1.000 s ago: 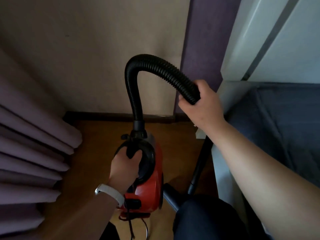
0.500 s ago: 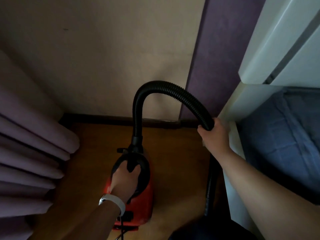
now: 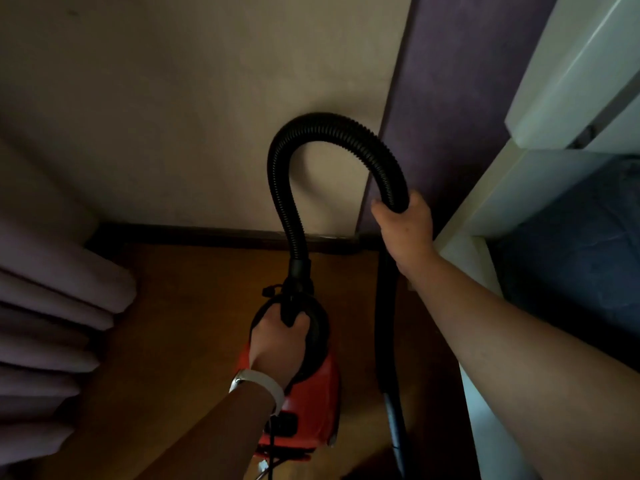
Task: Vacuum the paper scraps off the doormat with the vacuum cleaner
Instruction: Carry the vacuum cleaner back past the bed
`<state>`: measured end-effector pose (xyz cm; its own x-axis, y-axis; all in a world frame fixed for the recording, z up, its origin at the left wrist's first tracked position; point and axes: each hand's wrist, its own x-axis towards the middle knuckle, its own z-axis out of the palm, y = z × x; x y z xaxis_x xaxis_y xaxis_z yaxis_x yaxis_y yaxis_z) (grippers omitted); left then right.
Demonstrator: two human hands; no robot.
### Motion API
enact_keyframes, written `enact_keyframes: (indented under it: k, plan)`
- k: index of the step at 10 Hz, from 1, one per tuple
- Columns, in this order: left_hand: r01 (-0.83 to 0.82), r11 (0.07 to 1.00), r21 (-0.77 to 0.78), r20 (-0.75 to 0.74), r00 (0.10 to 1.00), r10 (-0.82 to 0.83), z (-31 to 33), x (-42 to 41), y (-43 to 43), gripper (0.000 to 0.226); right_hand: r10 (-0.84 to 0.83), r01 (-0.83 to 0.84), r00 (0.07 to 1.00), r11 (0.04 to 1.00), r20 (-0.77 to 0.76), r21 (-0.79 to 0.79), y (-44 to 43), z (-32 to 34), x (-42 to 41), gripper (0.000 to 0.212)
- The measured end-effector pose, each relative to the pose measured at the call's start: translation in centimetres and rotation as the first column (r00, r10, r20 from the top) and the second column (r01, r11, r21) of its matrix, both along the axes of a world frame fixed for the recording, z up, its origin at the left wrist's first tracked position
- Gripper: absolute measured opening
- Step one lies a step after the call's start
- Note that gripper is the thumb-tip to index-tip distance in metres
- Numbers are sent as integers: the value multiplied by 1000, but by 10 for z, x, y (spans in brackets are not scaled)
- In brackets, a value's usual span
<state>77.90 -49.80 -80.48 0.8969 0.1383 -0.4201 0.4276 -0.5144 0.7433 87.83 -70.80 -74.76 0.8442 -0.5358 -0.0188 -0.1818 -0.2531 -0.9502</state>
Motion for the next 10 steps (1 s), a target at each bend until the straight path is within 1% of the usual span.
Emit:
enact_keyframes:
  k: [1,2,3,4,5,6,7,8,9,10]
  plan:
    - [0,999,33,14,1000,-1,-6,3,-1,14,39,-40,998,999,-40,-23,-9,-16,1,18]
    - [6,1000,3,20,1000,-6,-7,9,-7,10,23,-24,1000,999,-10,-35,-15,-21,6,16]
    - [24,999,-23,38,999,-24,-8,17,-15,5,-21,23,998,999,67,-25,-17,-8,21,16]
    - [1,1000,-23,50,999,0,-10,21,-19,6,13,-5,995,997,101,-75,-19,-4,28,17]
    - [-7,1000,1,51,999,7,-9,21,-21,5,58,-54,998,991,27,-120,-22,-15,24,20]
    - [-8,1000,19,53,999,7,-3,21,-23,10,62,-66,997,986,-35,-151,-28,-21,15,22]
    - [-11,999,37,63,998,9,0,20,-24,9,39,-49,998,981,-58,-186,-35,-21,6,21]
    - [-4,999,50,55,998,1,3,19,-23,8,17,-24,999,973,-33,-229,-43,-16,-9,27]
    - [27,999,17,6,1000,-27,10,15,-18,23,12,-7,1000,971,21,-239,-47,-9,-29,36]
    - [100,995,18,60,993,-101,25,10,-6,49,22,-8,999,964,49,-265,-41,2,-56,48]
